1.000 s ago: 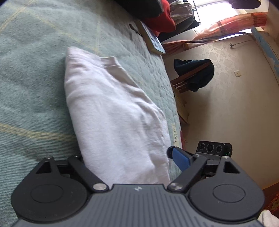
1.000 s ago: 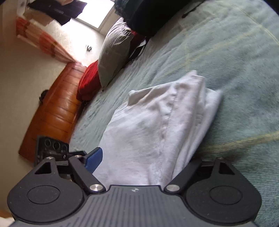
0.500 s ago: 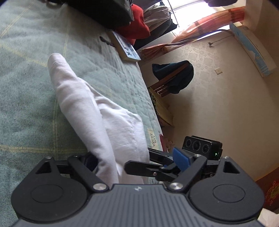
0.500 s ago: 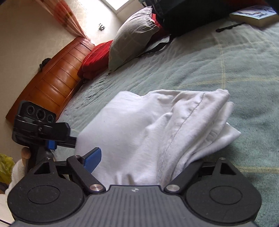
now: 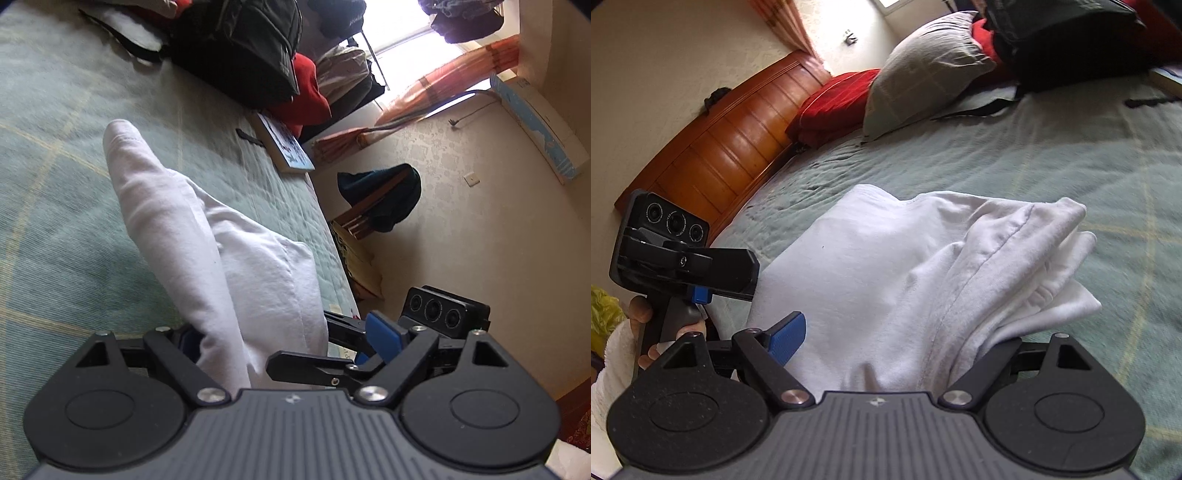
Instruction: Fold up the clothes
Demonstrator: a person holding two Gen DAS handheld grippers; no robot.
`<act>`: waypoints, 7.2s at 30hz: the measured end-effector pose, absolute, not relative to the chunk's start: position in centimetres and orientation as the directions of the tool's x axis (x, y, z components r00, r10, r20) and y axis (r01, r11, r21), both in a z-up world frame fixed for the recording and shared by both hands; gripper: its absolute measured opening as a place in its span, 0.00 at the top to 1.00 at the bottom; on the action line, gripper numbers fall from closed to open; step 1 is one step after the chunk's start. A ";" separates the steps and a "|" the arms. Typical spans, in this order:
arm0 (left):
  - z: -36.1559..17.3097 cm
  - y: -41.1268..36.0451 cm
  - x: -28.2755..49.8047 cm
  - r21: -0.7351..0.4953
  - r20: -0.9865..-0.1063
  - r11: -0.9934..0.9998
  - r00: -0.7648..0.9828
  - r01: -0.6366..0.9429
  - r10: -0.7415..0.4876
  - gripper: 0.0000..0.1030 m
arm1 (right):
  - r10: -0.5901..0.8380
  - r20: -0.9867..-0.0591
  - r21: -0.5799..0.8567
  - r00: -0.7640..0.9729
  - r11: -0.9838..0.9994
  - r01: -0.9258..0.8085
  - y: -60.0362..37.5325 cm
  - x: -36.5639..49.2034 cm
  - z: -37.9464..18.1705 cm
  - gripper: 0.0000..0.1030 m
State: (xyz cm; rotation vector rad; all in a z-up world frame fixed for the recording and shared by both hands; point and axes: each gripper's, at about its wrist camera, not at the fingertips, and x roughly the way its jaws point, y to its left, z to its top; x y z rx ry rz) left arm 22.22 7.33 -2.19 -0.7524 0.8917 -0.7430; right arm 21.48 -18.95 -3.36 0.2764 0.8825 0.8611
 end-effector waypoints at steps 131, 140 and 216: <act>-5.5 57.0 15.4 -0.496 -0.583 0.784 0.812 -0.373 0.017 0.12 | 0.713 -0.675 0.096 0.192 0.343 -0.934 37.6 31.8 -6.1 0.33; -4.2 54.9 13.4 -0.397 -0.587 0.836 0.805 -0.379 0.086 0.12 | 0.753 -0.658 0.268 0.014 0.252 -0.930 32.4 30.4 -4.4 0.26; -3.8 56.3 22.9 -0.199 -0.683 0.912 0.718 -0.358 0.133 0.12 | 0.758 -0.645 0.232 0.093 0.311 -0.922 30.3 30.2 -2.6 0.16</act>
